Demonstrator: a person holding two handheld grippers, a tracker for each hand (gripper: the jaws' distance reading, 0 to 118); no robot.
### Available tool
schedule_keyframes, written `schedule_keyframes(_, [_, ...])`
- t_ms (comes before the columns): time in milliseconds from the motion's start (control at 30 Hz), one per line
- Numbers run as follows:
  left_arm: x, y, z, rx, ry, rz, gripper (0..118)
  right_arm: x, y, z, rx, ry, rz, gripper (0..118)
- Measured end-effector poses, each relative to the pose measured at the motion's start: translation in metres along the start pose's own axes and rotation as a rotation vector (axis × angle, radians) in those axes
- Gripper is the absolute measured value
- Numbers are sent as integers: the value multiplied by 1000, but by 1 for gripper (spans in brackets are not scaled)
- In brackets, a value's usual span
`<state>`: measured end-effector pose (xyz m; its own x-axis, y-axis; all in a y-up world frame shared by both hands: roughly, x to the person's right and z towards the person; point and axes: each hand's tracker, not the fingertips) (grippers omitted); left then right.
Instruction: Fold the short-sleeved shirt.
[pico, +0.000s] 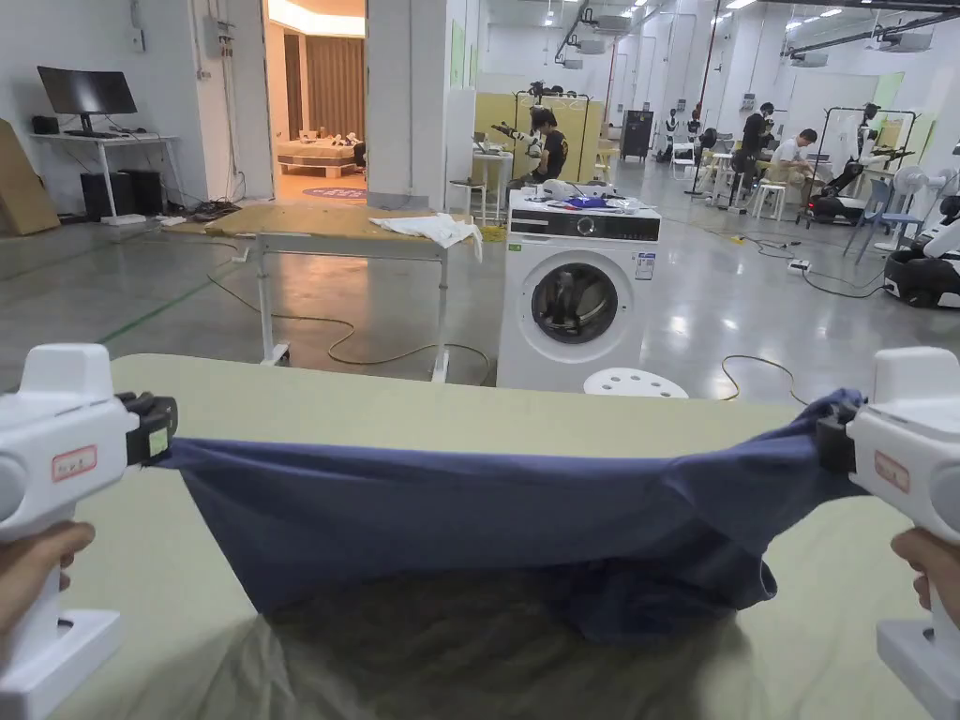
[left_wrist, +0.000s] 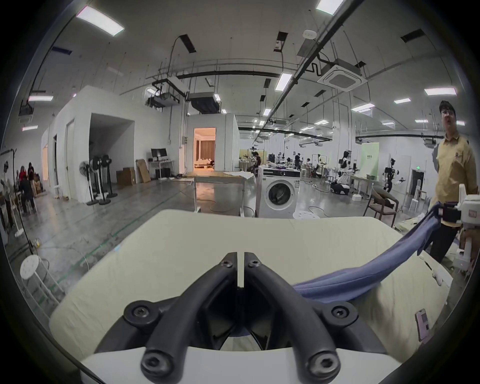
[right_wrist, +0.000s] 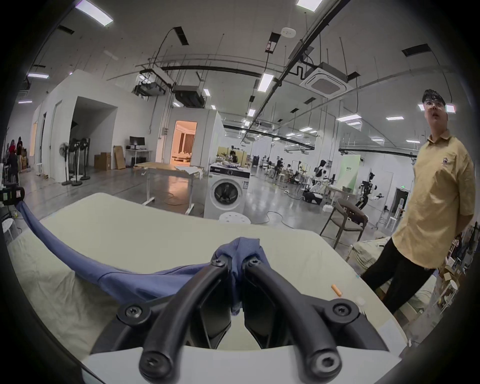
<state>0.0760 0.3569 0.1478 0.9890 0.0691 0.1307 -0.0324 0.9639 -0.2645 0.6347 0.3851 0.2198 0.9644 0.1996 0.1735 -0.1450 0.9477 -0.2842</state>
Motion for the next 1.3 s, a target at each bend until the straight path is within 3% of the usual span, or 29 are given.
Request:
schedule_keyframes(300, [-26, -57, 70, -71, -13, 54, 0, -6, -57, 85, -91, 31, -3, 4])
schedule_keyframes(533, [-43, -95, 100, -175, -20, 87, 0, -3, -98, 118, -187, 55, -59, 4])
schedule_keyframes(867, [-14, -179, 73, -489, -4, 42, 0, -35, -187, 82, -474, 114, -22, 4])
schedule_keyframes(1067, [-3, -221, 54, -574, 13, 53, 0, -47, -232, 57, -579, 117, -19, 5])
schedule_keyframes(1100, [-1, -223, 55, -579, 13, 59, 0, -47, -234, 55, -587, 114, -15, 7])
schedule_keyframes(1133, [2, -223, 55, -578, 16, 59, 1, -47, -234, 54, -591, 104, -14, 18])
schedule_keyframes(1200, [8, -217, 56, -538, 16, 48, 18, -48, -228, 55, -572, 85, -13, 49])
schedule_keyframes(1233, [11, -212, 57, -512, 25, 26, 39, -48, -221, 56, -540, 77, -9, 65])
schedule_keyframes(1300, [22, -199, 57, -432, 3, -12, 65, -51, -205, 56, -452, 75, -31, 73])
